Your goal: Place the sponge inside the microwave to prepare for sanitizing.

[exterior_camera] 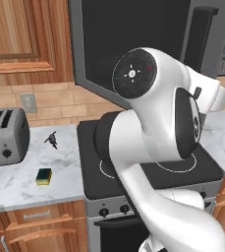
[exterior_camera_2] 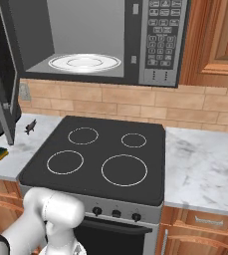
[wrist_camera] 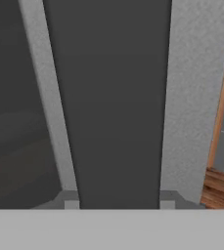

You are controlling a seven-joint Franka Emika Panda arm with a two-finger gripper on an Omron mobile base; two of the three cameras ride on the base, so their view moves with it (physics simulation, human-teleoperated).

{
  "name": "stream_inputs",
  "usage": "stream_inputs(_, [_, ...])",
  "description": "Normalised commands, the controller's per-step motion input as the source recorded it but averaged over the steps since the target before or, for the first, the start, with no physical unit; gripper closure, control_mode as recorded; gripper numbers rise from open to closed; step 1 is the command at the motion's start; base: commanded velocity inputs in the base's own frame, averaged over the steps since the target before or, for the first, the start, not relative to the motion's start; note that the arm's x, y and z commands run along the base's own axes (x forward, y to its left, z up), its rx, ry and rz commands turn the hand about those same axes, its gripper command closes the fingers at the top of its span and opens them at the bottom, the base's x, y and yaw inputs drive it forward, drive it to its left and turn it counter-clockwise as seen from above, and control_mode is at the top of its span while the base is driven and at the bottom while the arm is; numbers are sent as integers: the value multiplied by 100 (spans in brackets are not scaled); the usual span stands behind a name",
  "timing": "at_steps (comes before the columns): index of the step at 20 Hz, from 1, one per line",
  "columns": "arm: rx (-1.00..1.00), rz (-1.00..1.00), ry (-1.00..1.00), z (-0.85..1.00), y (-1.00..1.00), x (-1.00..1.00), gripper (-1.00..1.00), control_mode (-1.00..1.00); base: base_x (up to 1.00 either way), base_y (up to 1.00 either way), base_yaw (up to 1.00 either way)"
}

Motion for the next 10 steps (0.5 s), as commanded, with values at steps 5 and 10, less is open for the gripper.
stream_inputs(5, [0, -8, -2, -4, 62, -3, -100, -100, 0, 0, 0])
stream_inputs(10, [0, -8, -1, -3, 49, 0, -100, -100, 0, 0, 0])
